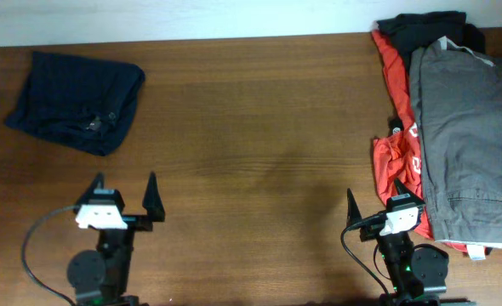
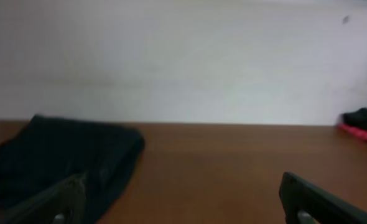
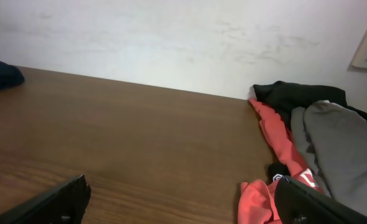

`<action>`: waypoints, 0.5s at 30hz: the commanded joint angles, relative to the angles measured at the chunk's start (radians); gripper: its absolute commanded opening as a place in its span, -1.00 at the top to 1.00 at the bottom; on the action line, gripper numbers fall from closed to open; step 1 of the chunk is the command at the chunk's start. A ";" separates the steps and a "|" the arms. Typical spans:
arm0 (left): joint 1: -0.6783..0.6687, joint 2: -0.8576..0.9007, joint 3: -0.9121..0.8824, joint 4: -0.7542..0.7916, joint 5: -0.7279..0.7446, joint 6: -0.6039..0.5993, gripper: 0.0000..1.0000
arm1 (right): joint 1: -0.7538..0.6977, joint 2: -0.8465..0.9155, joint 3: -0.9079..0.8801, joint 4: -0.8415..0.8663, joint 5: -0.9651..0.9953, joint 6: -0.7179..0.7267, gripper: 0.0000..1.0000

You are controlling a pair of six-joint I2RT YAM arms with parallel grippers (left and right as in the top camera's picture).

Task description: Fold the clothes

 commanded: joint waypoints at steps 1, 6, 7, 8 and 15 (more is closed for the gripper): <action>-0.038 -0.063 -0.073 0.017 -0.125 -0.010 -0.98 | -0.006 -0.011 -0.008 -0.002 0.008 -0.003 -0.98; -0.098 -0.120 -0.135 0.022 -0.254 -0.018 -0.98 | -0.006 -0.011 -0.008 -0.002 0.008 -0.004 -0.98; -0.100 -0.131 -0.147 0.021 -0.257 -0.017 -0.98 | -0.006 -0.011 -0.008 -0.002 0.008 -0.004 -0.98; -0.100 -0.142 -0.159 0.022 -0.257 -0.017 -0.98 | -0.006 -0.011 -0.008 -0.002 0.008 -0.003 -0.98; -0.100 -0.214 -0.167 -0.090 -0.276 -0.017 -0.98 | -0.006 -0.011 -0.008 -0.002 0.008 -0.004 -0.98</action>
